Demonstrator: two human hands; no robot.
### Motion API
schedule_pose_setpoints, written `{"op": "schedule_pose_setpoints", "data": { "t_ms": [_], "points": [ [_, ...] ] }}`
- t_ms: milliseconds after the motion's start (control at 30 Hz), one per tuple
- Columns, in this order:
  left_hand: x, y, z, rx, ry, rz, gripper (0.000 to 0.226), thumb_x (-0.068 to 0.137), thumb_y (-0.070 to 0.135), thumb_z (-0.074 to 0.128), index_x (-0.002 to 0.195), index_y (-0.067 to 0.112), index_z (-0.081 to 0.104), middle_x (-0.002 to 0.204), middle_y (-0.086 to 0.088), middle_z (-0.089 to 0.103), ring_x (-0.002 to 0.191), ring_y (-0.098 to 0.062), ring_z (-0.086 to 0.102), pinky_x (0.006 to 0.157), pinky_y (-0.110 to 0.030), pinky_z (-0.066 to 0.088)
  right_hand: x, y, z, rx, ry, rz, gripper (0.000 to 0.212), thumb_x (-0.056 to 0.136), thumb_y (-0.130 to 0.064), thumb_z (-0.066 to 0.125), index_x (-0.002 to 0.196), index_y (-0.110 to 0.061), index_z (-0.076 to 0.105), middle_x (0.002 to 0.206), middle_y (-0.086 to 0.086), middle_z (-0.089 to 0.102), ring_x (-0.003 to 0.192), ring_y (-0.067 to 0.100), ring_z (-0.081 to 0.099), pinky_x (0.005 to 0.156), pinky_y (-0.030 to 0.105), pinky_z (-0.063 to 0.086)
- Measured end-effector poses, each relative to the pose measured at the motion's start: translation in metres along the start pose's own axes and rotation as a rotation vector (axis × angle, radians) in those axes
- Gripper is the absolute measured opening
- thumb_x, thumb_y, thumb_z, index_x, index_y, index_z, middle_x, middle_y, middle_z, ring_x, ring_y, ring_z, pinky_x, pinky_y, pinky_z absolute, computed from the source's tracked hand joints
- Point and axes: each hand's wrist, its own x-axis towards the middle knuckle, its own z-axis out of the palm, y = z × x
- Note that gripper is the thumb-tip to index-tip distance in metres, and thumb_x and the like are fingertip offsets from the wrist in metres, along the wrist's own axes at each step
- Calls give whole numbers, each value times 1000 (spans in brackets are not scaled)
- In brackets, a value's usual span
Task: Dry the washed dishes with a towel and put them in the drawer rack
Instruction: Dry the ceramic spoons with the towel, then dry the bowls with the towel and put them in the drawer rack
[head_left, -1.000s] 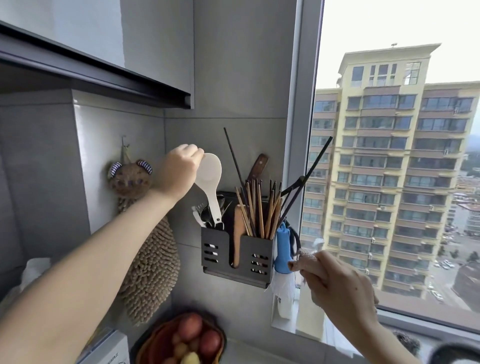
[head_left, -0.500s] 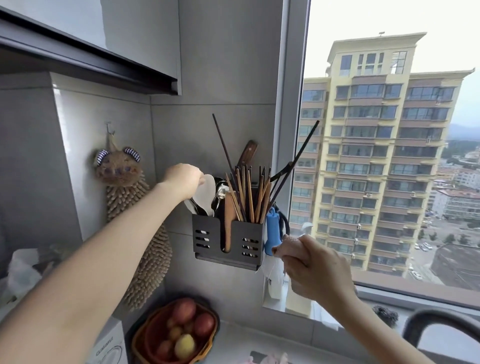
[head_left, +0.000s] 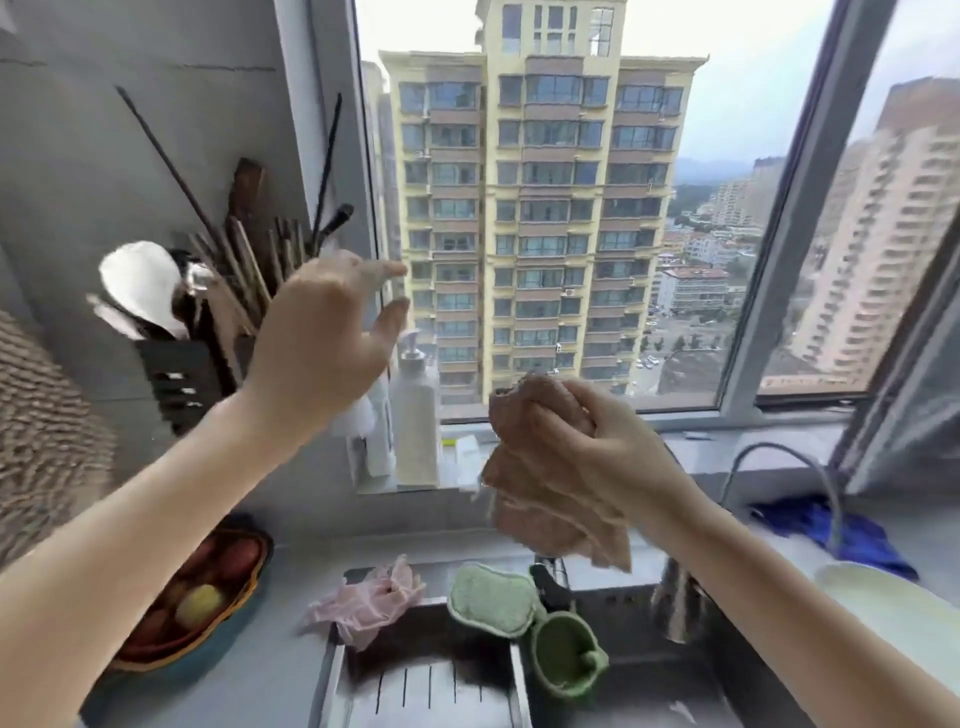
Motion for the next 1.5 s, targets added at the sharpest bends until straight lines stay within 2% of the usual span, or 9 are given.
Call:
{"op": "schedule_pose_setpoints", "data": {
  "t_ms": [100,233,400,633,767,900,1033,1300,1500],
  "points": [
    [-9,63,28,-190,-97,59,34,89,24,57,119,10,64,105,-11,68,93,-30,64,84,-38,51,-48,5,-50,21,88,63,10,91,-17,60,86,-23,65,72,-8,67,68,2,62,62,14,50],
    [-11,151,68,-406,-195,119,30,91,22,61,119,15,64,105,-7,67,85,-23,63,78,-36,53,-111,33,-122,-42,322,237,11,91,-24,61,102,-24,64,92,0,70,91,15,67,85,34,53],
    [-16,264,127,-595,-364,179,29,92,23,56,119,19,64,108,-4,65,91,-23,62,82,-35,52,-177,68,-213,-113,659,397,12,93,-25,59,103,-21,64,100,6,70,97,21,65,94,46,49],
    [-120,408,248,-570,-929,462,32,93,34,53,118,17,64,116,-5,62,111,-25,54,92,-31,42,-267,118,-306,-145,976,553,12,95,-25,54,104,-24,62,102,1,68,100,18,64,96,48,47],
    [-172,454,309,-476,-1006,924,41,81,36,68,117,17,64,114,-4,66,114,-24,54,106,-37,28,-304,144,-328,-136,1010,625,9,95,-23,56,101,-24,62,101,3,69,99,20,65,96,49,48],
    [-201,473,344,-424,-1036,1073,20,74,21,74,91,16,67,73,-2,69,77,-25,63,86,-30,41,-325,167,-343,-112,1008,663,9,96,-22,55,99,-25,63,97,-3,71,95,13,66,92,39,49],
    [-208,474,356,-427,-1005,1064,36,44,11,84,64,26,59,41,7,47,42,-14,49,51,-15,35,-334,177,-354,-81,1002,666,9,96,-21,54,97,-24,63,95,-2,70,93,13,66,88,36,49],
    [-196,472,342,-606,-910,970,17,73,18,71,66,22,56,47,8,50,45,-15,47,53,-20,39,-334,200,-378,-73,940,656,10,96,-22,54,97,-24,64,92,-2,70,92,17,64,85,38,48],
    [-174,456,316,-739,-873,710,9,89,28,51,80,27,49,61,9,59,56,-17,53,68,-23,37,-322,212,-394,-259,846,612,8,95,-28,53,100,-28,60,88,-10,67,89,12,63,81,39,49]
  ]
}}
